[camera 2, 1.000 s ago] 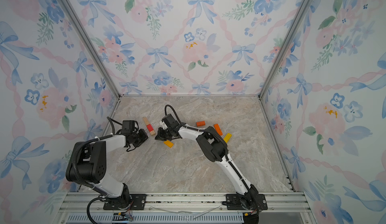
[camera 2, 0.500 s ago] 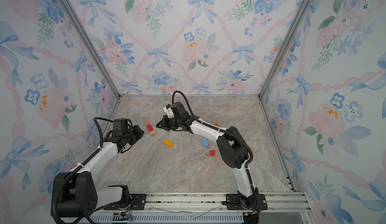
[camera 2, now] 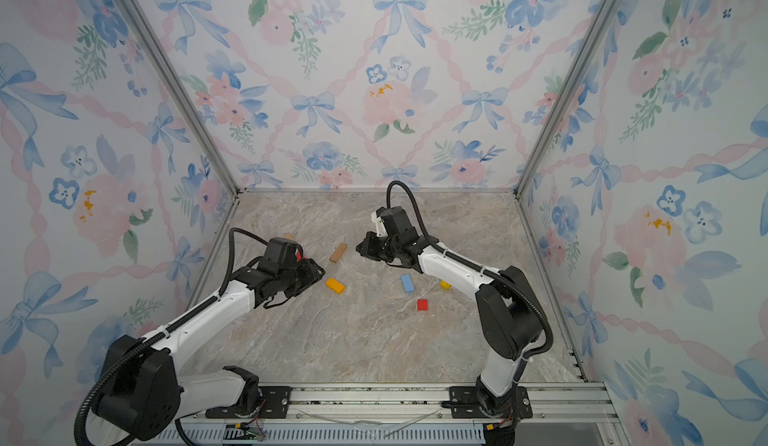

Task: Assemble the letter v with building blocks
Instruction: Pick up the building block from the center of the board.

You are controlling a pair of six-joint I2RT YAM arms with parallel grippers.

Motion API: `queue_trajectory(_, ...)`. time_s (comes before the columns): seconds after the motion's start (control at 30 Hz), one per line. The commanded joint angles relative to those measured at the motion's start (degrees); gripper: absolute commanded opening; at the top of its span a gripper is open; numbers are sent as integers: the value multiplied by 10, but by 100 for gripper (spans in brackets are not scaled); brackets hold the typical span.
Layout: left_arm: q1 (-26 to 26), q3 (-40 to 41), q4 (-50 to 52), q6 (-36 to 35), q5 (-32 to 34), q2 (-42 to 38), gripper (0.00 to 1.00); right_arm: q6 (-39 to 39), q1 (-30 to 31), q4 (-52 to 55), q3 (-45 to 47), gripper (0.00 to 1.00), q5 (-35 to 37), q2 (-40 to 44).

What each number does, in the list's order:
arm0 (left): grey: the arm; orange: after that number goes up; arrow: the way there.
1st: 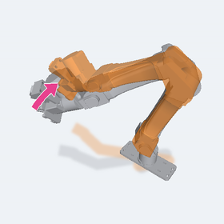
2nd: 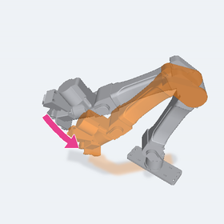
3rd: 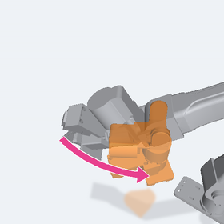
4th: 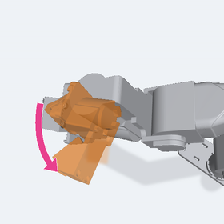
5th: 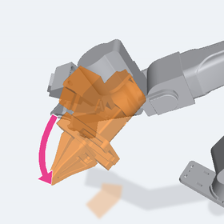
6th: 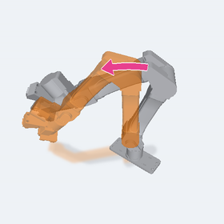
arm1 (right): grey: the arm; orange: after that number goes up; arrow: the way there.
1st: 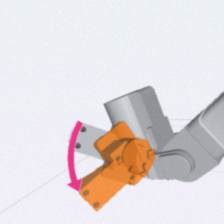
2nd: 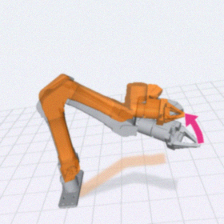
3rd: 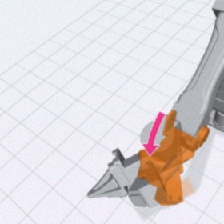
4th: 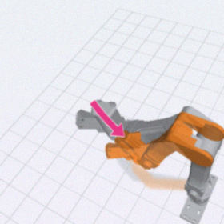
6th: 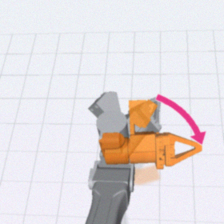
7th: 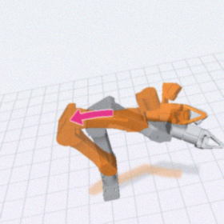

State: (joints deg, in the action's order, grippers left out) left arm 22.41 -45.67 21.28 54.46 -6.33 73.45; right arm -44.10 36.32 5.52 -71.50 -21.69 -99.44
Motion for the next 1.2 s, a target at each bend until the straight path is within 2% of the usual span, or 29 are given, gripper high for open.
queue_trajectory(0.0,28,-24,19,19,25,33,66,22,-9,8,30,1,25,42)
queue_trajectory(0.2,70,-61,19,29,38,115,74,9,-24,-20,76,2,3,78)
queue_trajectory(0.3,73,-68,18,50,43,146,76,11,-31,-24,89,2,4,93)
queue_trajectory(0.63,74,-90,19,131,62,203,76,1,-71,-58,156,3,7,132)
queue_trajectory(0.93,75,-133,50,145,56,259,75,-3,-103,-74,186,4,-3,136)
queue_trajectory(1.17,79,-137,77,148,95,262,69,-9,-109,-90,189,4,-9,120)
